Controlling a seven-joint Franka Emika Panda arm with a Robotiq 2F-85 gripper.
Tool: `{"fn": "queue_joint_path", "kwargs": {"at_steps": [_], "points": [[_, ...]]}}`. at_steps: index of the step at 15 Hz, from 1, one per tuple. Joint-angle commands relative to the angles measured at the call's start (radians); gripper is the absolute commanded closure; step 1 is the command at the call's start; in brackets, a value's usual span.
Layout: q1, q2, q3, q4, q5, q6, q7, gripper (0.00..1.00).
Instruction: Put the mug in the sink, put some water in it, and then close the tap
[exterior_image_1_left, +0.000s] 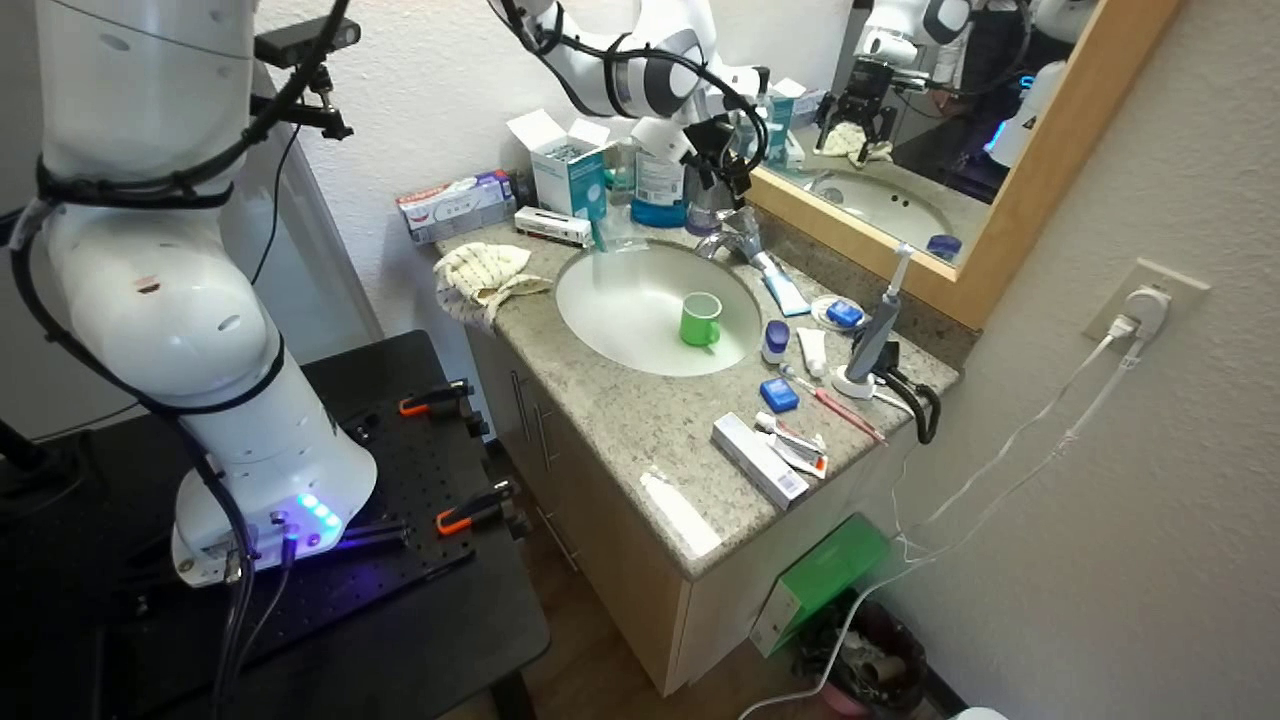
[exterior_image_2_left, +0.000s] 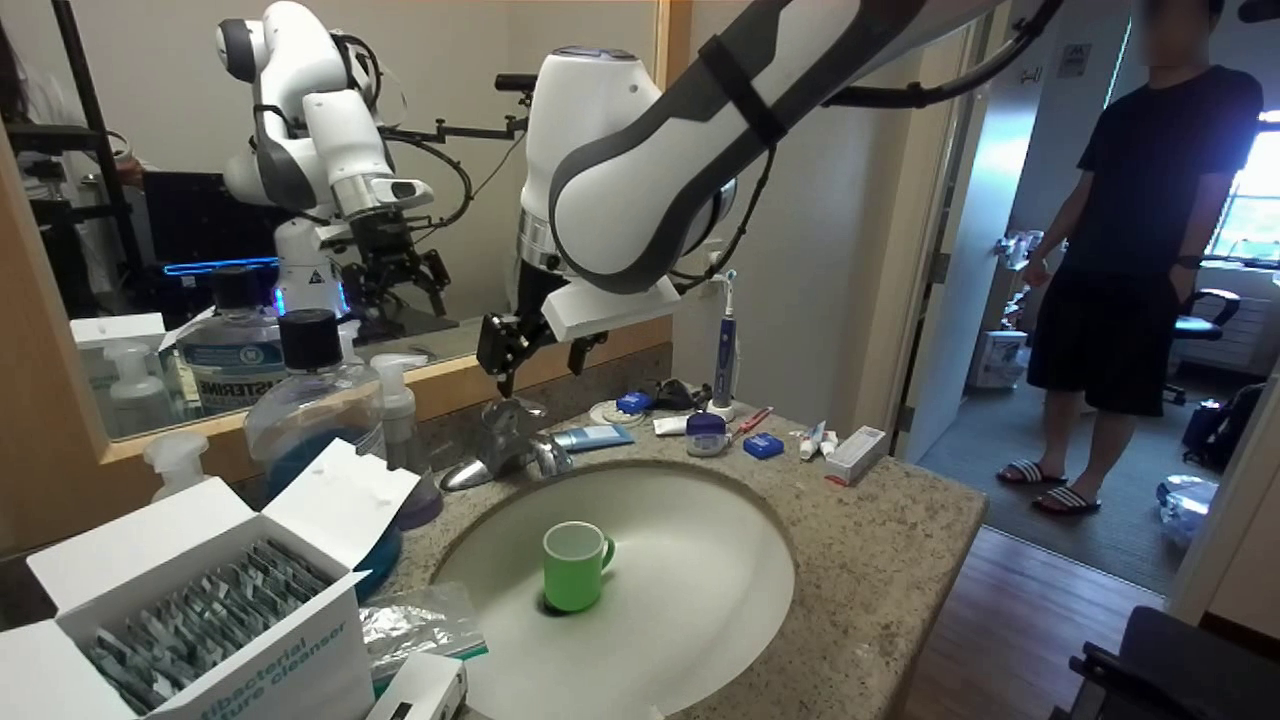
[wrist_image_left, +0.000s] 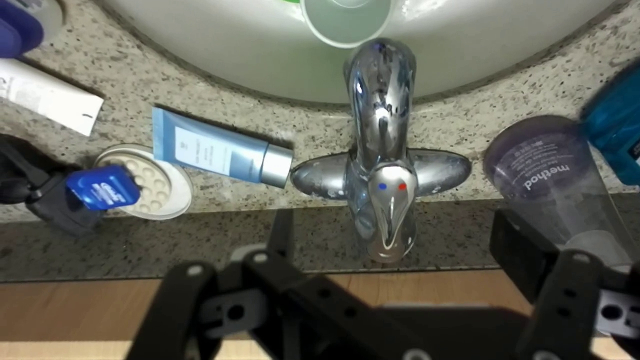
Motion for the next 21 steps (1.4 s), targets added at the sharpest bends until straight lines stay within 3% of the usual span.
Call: {"fn": "queue_joint_path", "kwargs": {"at_steps": [1, 13, 16, 17, 19, 20, 21], "points": [[-0.001, 0.063, 0.006, 0.099, 0.014, -0.078, -0.036, 0.0], [-0.015, 0.198, 0.012, 0.259, 0.027, -0.18, -0.065, 0.02], [-0.019, 0.211, 0.015, 0.281, 0.032, -0.19, -0.082, 0.17], [-0.019, 0.214, 0.015, 0.288, 0.033, -0.192, -0.084, 0.17], [-0.02, 0.22, 0.015, 0.299, 0.034, -0.194, -0.091, 0.35], [-0.021, 0.222, 0.015, 0.303, 0.036, -0.195, -0.095, 0.36], [-0.021, 0.223, 0.015, 0.306, 0.037, -0.196, -0.096, 0.48]]}}
